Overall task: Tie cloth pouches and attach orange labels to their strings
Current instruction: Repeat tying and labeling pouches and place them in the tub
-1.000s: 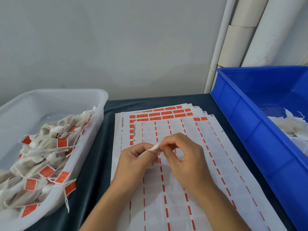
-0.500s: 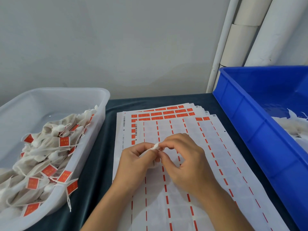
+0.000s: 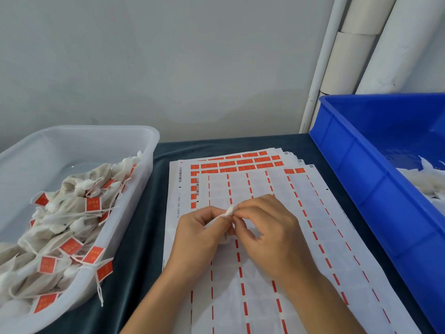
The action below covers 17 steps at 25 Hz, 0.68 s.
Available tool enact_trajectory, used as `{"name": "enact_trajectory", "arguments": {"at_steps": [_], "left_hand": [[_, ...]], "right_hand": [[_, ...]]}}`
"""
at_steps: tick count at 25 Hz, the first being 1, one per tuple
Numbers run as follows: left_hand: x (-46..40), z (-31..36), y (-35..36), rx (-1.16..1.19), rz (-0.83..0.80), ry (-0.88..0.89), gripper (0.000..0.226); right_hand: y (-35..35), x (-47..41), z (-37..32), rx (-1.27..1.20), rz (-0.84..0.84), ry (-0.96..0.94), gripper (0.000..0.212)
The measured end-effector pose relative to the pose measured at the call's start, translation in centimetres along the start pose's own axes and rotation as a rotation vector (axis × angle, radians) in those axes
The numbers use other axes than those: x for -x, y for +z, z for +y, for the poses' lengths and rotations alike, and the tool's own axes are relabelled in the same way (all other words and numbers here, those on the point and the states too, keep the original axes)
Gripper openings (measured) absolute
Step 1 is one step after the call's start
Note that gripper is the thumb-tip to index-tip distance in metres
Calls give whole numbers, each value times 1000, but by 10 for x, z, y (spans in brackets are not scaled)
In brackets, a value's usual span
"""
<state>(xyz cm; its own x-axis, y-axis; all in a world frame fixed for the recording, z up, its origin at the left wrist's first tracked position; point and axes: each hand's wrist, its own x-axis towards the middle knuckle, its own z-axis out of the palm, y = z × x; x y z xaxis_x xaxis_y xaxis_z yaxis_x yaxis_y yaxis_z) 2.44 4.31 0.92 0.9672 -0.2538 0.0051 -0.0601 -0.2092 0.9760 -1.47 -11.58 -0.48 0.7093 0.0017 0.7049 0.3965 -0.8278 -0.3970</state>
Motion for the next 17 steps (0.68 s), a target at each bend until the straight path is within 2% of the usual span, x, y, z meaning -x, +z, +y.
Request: {"name": "enact_trajectory", "arguments": {"at_steps": [8, 17], "left_hand": [[-1, 1, -4, -35, -74, 5, 26], [-1, 2, -7, -75, -158, 24, 27]], "right_hand": [[-1, -2, 0, 37, -67, 16, 14], [-6, -4, -1, -89, -242, 143, 13]]}}
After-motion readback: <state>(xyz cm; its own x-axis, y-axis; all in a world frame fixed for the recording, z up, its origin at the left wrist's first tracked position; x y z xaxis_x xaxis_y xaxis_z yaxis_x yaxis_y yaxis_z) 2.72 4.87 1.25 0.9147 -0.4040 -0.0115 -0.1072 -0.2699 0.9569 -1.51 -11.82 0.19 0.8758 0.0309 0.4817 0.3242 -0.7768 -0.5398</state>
